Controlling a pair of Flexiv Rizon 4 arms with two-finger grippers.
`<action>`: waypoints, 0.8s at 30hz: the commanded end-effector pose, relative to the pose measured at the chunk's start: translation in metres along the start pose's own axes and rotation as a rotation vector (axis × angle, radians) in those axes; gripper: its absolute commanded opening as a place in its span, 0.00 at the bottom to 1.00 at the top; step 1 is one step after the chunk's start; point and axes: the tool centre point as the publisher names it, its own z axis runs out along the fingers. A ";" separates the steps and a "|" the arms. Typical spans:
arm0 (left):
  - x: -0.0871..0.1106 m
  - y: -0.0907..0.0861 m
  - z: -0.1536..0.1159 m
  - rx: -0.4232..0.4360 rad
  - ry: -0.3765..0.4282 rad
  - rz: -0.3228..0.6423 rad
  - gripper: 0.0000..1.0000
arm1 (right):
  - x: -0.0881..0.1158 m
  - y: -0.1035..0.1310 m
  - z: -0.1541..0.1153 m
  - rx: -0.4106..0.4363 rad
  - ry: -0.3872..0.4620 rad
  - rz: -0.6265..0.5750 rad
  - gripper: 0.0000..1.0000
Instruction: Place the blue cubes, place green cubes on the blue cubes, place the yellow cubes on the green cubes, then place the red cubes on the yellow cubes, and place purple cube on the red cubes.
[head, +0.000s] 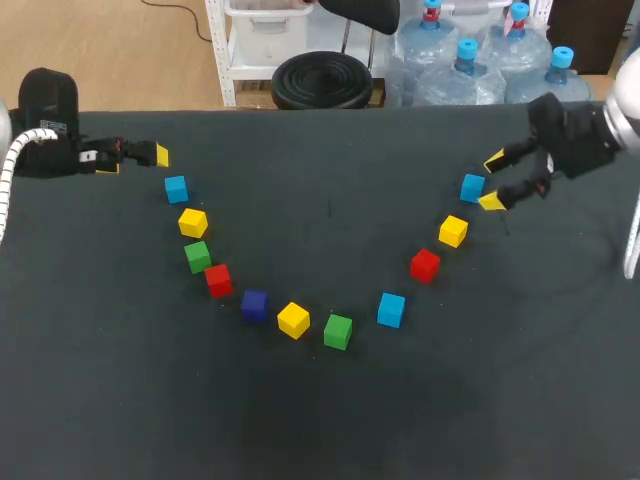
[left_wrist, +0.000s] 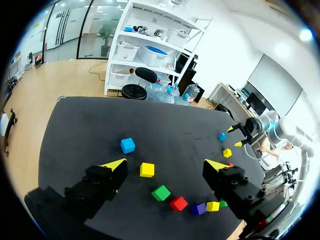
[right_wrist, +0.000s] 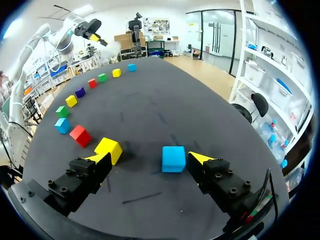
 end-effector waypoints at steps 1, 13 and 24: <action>-0.001 -0.001 0.000 -0.006 0.006 -0.001 1.00 | 0.001 -0.011 0.006 -0.076 -0.004 0.004 1.00; -0.001 -0.001 0.000 -0.006 0.006 -0.001 1.00 | 0.010 -0.016 0.015 -0.035 -0.016 0.056 1.00; -0.001 -0.001 0.000 -0.006 0.006 -0.001 1.00 | 0.007 -0.020 0.017 0.076 -0.042 0.057 1.00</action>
